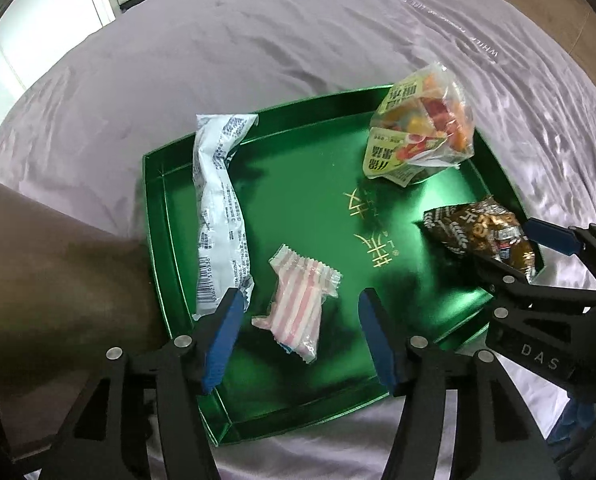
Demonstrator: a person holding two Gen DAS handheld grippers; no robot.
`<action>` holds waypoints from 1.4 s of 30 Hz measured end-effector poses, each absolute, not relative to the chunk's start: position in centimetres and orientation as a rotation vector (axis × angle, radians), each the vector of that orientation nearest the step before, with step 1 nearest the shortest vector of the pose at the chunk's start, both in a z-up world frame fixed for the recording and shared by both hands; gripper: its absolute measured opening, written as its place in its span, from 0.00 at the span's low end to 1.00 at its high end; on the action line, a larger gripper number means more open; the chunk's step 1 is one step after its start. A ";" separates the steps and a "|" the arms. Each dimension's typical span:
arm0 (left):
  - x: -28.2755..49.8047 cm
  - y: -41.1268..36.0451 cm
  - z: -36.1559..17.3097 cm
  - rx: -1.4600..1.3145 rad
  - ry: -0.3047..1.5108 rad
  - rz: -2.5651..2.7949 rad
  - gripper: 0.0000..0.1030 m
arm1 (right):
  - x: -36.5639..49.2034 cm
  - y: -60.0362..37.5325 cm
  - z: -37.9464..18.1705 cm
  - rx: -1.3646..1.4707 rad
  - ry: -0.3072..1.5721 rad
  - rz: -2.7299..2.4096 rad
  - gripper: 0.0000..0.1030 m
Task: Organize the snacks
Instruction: 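Open the left gripper over the tray while the right releases the Nutrious bag, then move both grippers back toward the remaining packets on the bed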
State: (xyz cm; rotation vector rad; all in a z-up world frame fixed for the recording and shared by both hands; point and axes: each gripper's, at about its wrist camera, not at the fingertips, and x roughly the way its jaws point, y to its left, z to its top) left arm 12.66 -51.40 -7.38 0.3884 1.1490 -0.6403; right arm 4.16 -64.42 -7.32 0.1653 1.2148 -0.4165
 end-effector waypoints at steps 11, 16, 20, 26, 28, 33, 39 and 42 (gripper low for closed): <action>8.6 -48.9 -1.3 0.353 1.092 -0.797 0.52 | -2.4 -62.8 -0.6 0.181 1.107 -0.509 0.61; 6.2 -47.0 1.9 0.359 1.058 -0.905 0.52 | -5.3 -60.5 1.3 0.171 1.115 -0.527 0.62; 4.4 -44.3 3.4 0.399 1.014 -0.944 0.55 | -6.8 -58.0 1.7 0.177 1.128 -0.523 0.62; 2.7 -38.7 3.8 0.420 1.012 -0.975 0.57 | -8.8 -52.6 1.8 0.169 1.163 -0.477 0.63; 2.4 -36.3 3.9 0.429 1.007 -0.964 0.57 | -9.3 -50.6 1.6 0.162 1.178 -0.449 0.63; 2.8 -30.2 3.1 0.422 1.025 -0.891 0.57 | -9.4 -45.5 0.9 0.136 1.220 -0.346 0.63; 5.5 -22.0 1.9 0.375 1.040 -0.704 0.57 | -7.5 -38.1 -0.2 0.068 1.252 -0.145 0.63; 7.0 -18.0 1.1 0.332 1.067 -0.602 0.57 | -6.2 -34.2 -0.7 0.034 1.256 -0.038 0.63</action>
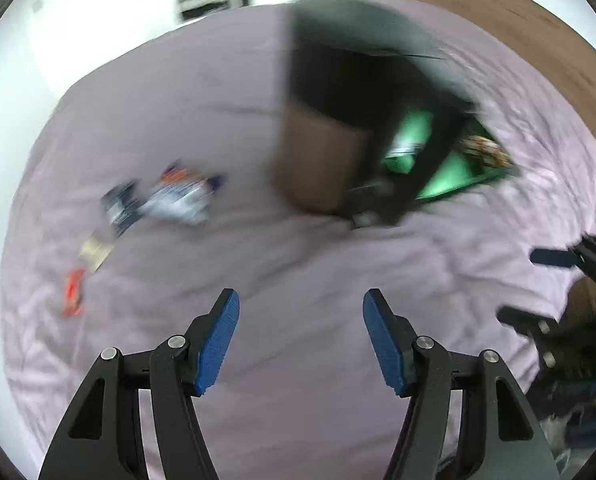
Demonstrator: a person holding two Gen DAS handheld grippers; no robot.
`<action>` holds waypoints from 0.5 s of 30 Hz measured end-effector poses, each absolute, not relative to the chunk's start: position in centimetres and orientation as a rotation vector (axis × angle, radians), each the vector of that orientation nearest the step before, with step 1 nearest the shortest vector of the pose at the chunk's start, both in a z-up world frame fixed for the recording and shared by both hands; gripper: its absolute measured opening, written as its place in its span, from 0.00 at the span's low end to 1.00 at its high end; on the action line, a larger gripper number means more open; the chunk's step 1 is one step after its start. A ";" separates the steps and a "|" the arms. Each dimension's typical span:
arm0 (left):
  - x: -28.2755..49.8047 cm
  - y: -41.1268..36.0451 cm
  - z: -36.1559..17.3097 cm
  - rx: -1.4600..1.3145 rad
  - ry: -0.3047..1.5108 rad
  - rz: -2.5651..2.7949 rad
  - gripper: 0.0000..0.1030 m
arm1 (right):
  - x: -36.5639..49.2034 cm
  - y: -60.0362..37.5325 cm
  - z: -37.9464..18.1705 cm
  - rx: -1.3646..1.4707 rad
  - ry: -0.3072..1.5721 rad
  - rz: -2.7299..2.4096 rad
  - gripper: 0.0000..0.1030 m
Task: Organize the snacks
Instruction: 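Move both grippers back toward the remaining packets on the bed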
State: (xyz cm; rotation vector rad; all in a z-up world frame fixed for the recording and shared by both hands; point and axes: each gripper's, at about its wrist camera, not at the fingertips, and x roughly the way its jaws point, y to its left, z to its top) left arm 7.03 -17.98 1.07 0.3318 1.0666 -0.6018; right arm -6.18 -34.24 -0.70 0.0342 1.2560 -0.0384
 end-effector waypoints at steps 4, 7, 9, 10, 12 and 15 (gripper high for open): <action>9.4 -12.8 -0.1 0.267 1.104 -0.459 0.57 | -4.1 -30.2 -1.2 0.008 1.252 0.068 0.63; 10.9 -9.8 -0.7 0.239 1.116 -0.381 0.57 | -2.4 -28.0 -1.5 -0.009 1.246 0.122 0.63; 11.6 -8.1 -1.2 0.217 1.121 -0.340 0.57 | -0.9 -26.5 -1.6 -0.027 1.237 0.158 0.63; 12.0 -7.2 -1.4 0.205 1.123 -0.321 0.57 | -0.5 -26.0 -1.6 -0.033 1.234 0.167 0.63; 12.7 -5.6 -1.8 0.190 1.123 -0.283 0.57 | 0.9 -24.9 -1.5 -0.051 1.218 0.190 0.63; 14.2 -3.3 -2.5 0.157 1.124 -0.226 0.57 | 3.2 -23.4 -1.5 -0.063 1.198 0.207 0.63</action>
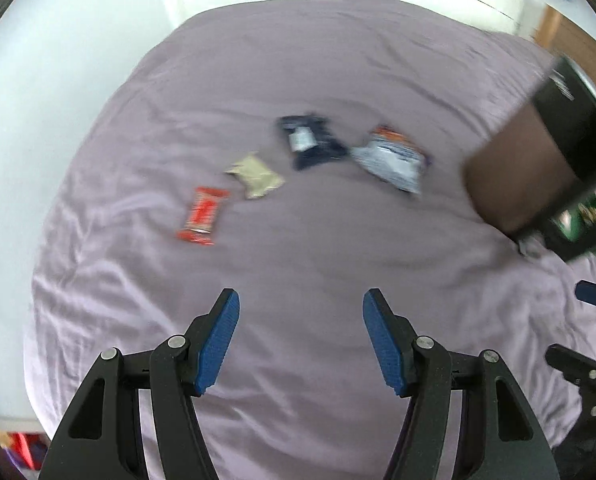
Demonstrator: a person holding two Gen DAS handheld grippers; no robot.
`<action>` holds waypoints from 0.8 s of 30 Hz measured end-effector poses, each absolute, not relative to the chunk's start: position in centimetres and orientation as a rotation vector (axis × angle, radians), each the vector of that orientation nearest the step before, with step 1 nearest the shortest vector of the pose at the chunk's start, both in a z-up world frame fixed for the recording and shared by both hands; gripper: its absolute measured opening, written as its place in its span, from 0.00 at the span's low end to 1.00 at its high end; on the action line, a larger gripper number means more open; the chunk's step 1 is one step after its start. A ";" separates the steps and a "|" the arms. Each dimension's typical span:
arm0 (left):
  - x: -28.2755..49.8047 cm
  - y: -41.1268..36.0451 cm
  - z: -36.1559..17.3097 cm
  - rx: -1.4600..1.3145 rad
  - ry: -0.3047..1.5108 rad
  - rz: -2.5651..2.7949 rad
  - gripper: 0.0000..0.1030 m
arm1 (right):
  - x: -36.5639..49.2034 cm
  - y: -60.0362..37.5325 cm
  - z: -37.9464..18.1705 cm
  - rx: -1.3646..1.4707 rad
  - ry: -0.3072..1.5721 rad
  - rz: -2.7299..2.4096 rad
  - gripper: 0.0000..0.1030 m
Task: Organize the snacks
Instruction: 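Move both grippers back toward the remaining packets on the bed, then grasp the red Keep It Simple bar with the left gripper while the right grasps the Cnek bag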
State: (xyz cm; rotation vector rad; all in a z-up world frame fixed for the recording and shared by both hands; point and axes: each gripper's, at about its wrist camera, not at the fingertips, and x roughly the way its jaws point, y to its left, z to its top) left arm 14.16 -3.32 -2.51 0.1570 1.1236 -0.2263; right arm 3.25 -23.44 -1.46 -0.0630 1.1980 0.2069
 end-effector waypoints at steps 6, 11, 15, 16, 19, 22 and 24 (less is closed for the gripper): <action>18.1 1.0 -3.9 0.098 1.108 -0.120 0.57 | 7.8 -21.5 -1.7 -0.095 1.157 0.220 0.63; 20.5 3.0 -4.5 0.052 1.101 -0.077 0.57 | 10.8 -20.4 -2.2 -0.119 1.141 0.225 0.63; 21.8 3.7 -5.3 0.026 1.111 -0.066 0.57 | 13.1 -20.0 -2.8 -0.129 1.130 0.224 0.63; 22.1 3.8 -5.6 0.023 1.117 -0.066 0.57 | 13.8 -19.8 -3.0 -0.132 1.127 0.222 0.63; 22.7 3.9 -6.5 0.030 1.130 -0.063 0.57 | 15.4 -19.5 -3.5 -0.141 1.123 0.220 0.63; 23.6 4.2 -7.6 0.037 1.146 -0.064 0.57 | 16.7 -19.1 -4.2 -0.167 1.124 0.212 0.87; 24.1 4.2 -8.2 0.043 1.154 -0.067 0.57 | 17.7 -18.9 -4.6 -0.181 1.119 0.216 0.99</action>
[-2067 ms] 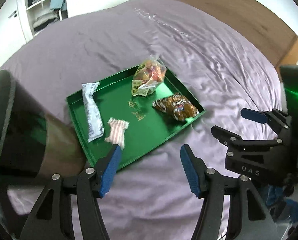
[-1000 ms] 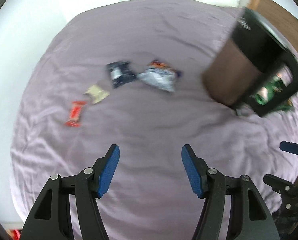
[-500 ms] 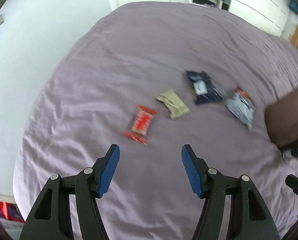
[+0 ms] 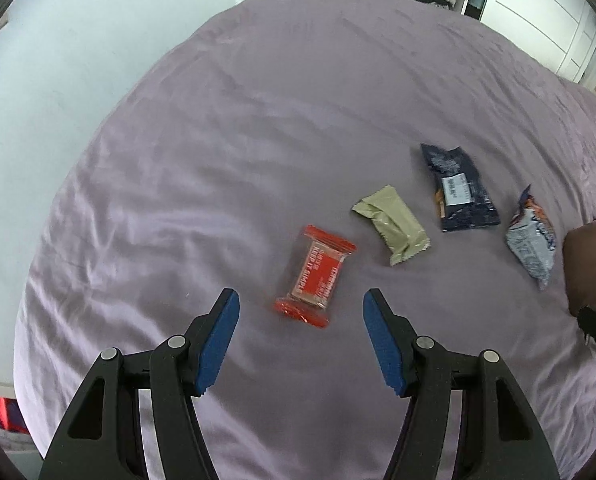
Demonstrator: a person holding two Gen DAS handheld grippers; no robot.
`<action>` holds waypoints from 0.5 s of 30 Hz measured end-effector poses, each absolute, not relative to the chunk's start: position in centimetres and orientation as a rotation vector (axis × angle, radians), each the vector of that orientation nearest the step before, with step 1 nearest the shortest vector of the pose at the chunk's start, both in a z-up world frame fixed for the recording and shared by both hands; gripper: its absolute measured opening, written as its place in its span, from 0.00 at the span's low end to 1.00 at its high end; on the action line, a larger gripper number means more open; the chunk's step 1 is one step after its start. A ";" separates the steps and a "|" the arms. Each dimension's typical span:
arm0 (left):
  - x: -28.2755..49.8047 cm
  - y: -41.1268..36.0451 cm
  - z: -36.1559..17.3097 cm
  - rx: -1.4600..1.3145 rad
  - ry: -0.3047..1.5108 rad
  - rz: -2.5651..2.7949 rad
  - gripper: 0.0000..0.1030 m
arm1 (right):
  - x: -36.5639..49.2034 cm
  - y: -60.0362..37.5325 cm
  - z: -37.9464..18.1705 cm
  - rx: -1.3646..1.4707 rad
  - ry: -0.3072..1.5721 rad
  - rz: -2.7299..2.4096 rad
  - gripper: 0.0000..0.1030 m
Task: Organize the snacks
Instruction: 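Grasp the red Keep It Simple bar with the left gripper while the right grasps the Cnek bag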
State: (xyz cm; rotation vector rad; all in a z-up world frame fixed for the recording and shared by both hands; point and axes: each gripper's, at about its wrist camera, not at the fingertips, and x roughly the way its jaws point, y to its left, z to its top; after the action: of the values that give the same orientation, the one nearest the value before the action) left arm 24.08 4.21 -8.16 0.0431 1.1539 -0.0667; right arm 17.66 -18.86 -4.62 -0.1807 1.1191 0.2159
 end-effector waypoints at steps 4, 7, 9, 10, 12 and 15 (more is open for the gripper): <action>25.2 4.2 -9.2 0.067 1.164 -0.071 0.57 | 19.7 -18.2 -6.1 -0.242 1.133 0.218 0.99; 25.9 4.3 -9.9 0.061 1.180 -0.069 0.57 | 20.7 -17.9 -7.0 -0.273 1.138 0.215 0.99; 26.3 4.4 -10.3 0.062 1.182 -0.066 0.57 | 21.5 -17.8 -7.7 -0.306 1.142 0.207 0.99; 26.5 4.3 -10.5 0.061 1.186 -0.067 0.57 | 21.9 -17.7 -8.0 -0.321 1.145 0.204 0.99; 27.0 4.3 -10.9 0.061 1.192 -0.073 0.57 | 22.4 -17.6 -8.6 -0.339 1.147 0.204 0.99; 27.7 4.0 -11.2 0.073 1.196 -0.079 0.57 | 23.4 -17.7 -9.5 -0.353 1.161 0.199 0.99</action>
State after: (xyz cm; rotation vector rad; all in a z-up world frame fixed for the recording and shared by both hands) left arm 27.66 3.97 -11.23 0.0728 1.1965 -0.0794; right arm 23.42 -17.73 -9.50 -0.3535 1.1613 0.1985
